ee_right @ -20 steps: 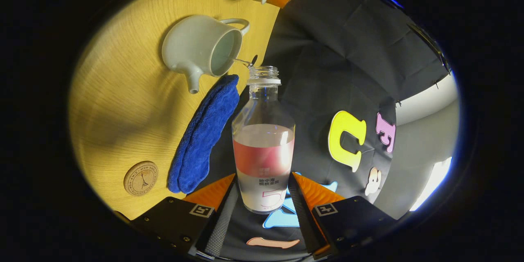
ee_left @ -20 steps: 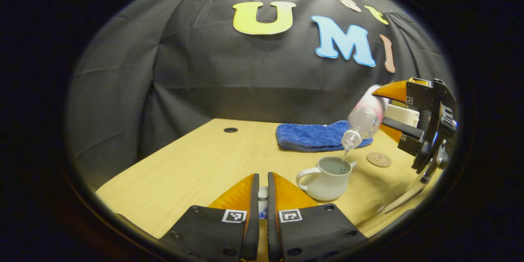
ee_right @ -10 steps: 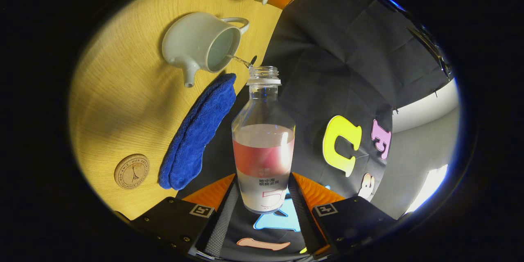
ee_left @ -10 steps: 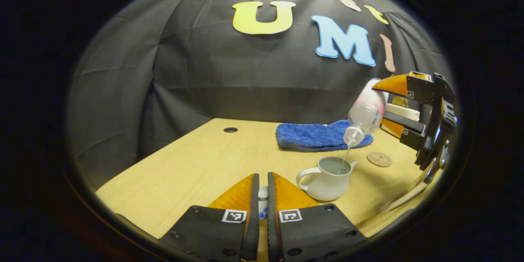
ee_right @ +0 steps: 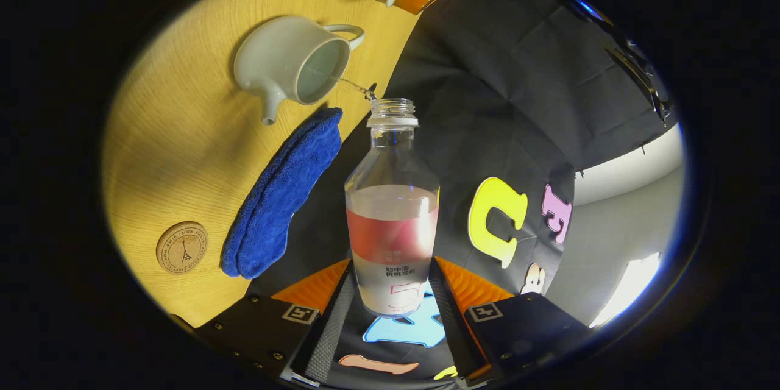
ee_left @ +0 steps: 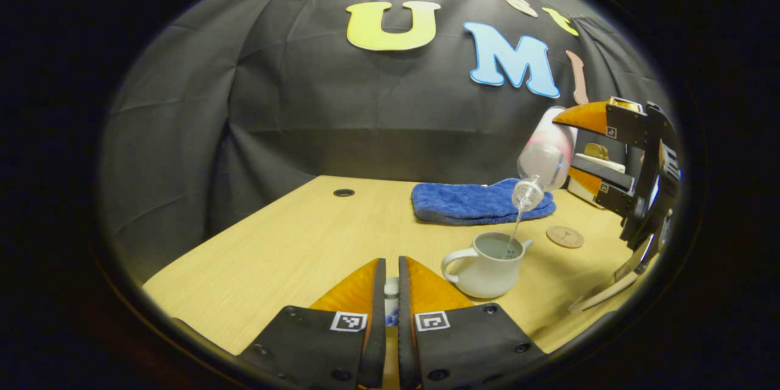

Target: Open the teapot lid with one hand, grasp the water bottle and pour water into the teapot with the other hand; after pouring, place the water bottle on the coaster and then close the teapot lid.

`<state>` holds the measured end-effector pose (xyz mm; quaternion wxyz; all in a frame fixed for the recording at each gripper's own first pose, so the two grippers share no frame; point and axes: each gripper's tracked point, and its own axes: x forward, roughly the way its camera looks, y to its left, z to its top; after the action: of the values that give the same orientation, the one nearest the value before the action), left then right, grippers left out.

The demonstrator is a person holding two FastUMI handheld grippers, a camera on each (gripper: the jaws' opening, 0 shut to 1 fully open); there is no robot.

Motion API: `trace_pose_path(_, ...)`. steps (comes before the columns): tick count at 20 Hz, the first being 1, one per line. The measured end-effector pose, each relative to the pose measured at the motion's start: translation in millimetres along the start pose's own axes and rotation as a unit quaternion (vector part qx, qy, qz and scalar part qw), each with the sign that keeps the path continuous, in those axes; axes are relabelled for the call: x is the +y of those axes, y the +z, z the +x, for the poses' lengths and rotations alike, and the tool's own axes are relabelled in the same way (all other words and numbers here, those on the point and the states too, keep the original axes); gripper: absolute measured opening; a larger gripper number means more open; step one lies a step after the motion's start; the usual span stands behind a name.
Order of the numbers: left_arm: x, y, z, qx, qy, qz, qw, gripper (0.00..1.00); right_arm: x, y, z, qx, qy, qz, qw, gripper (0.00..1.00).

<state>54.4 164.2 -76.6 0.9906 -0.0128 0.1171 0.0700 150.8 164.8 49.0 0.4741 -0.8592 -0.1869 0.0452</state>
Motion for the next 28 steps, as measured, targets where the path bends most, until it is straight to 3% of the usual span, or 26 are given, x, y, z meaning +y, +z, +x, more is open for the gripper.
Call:
trace_pose_path(17, 1.2, -1.0, -1.4, 0.000, 0.004, -0.003, 1.000, 0.15, -18.1, -3.7, 3.7, 0.001, -0.041, -0.034, 0.999, 0.74)
trace_pose_path(21, 2.6, -0.6, -1.2, -0.001, 0.007, -0.006, 1.000, 0.15, 3.4, -7.3, 5.6, 0.012, -0.007, 0.020, 1.000, 0.74)
trace_pose_path(23, 4.0, -0.2, -1.8, -0.002, 0.008, -0.009, 1.000, 0.15, 21.9, -6.7, 5.2, 0.019, 0.022, 0.077, 0.997, 0.74)
trace_pose_path(26, 5.5, 0.1, -1.0, -0.003, 0.009, -0.014, 1.000, 0.16, 41.1, 0.3, 2.7, 0.023, 0.048, 0.166, 0.985, 0.74)
trace_pose_path(28, 6.4, 0.9, -0.9, -0.003, 0.009, -0.017, 1.000, 0.15, 58.5, 10.1, -0.7, 0.022, 0.083, 0.233, 0.969, 0.75)
